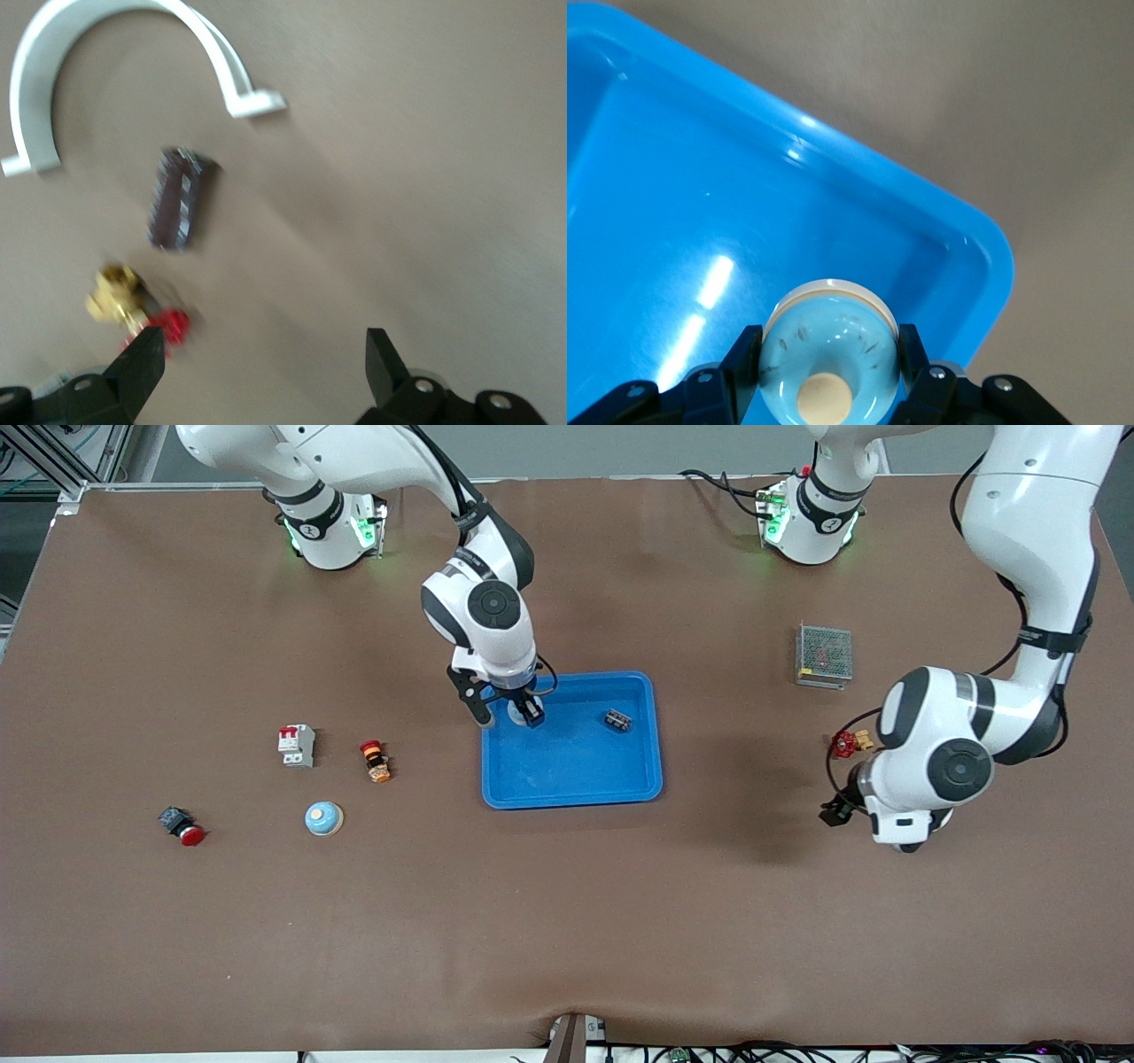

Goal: Place electrolytic capacitor and blue bell in tray
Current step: 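Lower the bell into the tray while the left gripper grasps another capacitor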

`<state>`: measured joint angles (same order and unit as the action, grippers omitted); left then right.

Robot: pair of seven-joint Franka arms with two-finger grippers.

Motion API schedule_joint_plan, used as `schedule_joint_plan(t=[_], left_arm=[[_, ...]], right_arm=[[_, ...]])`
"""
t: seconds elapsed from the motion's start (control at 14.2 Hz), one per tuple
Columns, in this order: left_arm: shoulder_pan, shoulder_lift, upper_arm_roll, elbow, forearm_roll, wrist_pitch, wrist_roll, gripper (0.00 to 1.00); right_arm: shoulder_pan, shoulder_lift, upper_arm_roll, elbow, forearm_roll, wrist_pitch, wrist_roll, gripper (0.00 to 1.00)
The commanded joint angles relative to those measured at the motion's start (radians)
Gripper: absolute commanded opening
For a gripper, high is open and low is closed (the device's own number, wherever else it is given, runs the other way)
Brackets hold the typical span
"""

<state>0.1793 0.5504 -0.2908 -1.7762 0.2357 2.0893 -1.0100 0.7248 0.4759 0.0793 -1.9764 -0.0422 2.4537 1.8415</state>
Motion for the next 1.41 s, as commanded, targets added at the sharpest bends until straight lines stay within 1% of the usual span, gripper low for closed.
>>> schedule_joint_plan(t=[0.0,0.07,0.14,0.49,0.7,0.99,1.06,1.13,1.27,1.34], left_arm=[[0.084,-0.006,-0.013,-0.063,0.022,0.085,0.102,1.0],[0.122,-0.01,-0.013,-0.099,0.024,0.16,0.114,1.0],[0.133,-0.007,-0.013,-0.124,0.033,0.202,0.143,1.0],[0.166,0.002,-0.013,-0.144,0.076,0.21,0.157,1.0],[0.175,0.022,-0.013,-0.146,0.077,0.218,0.157,1.0],[0.178,0.036,-0.013,-0.144,0.077,0.222,0.157,0.85],[0.178,0.042,-0.013,-0.144,0.077,0.224,0.157,0.82],[0.178,0.042,-0.013,-0.144,0.077,0.224,0.157,0.77],[0.178,0.045,-0.013,-0.143,0.077,0.224,0.157,0.69],[0.178,0.049,-0.013,-0.141,0.077,0.224,0.157,0.63]], right_arm=[[0.025,-0.005,-0.015,-0.015,-0.03,0.024,0.064,0.0],[0.025,-0.002,-0.015,-0.015,-0.042,0.025,0.076,0.0],[0.025,0.006,-0.015,-0.015,-0.05,0.031,0.081,0.0],[0.022,0.047,-0.038,-0.015,-0.067,0.106,0.079,0.0],[0.016,0.075,-0.05,-0.015,-0.096,0.131,0.079,0.0],[0.005,0.09,-0.052,-0.012,-0.111,0.166,0.079,0.0],[-0.005,0.09,-0.052,-0.007,-0.11,0.166,0.081,0.45],[-0.004,0.09,-0.052,-0.006,-0.11,0.165,0.087,0.99],[-0.002,0.087,-0.05,0.016,-0.11,0.15,0.097,1.0],[-0.001,0.083,-0.05,0.021,-0.11,0.148,0.094,1.0]])
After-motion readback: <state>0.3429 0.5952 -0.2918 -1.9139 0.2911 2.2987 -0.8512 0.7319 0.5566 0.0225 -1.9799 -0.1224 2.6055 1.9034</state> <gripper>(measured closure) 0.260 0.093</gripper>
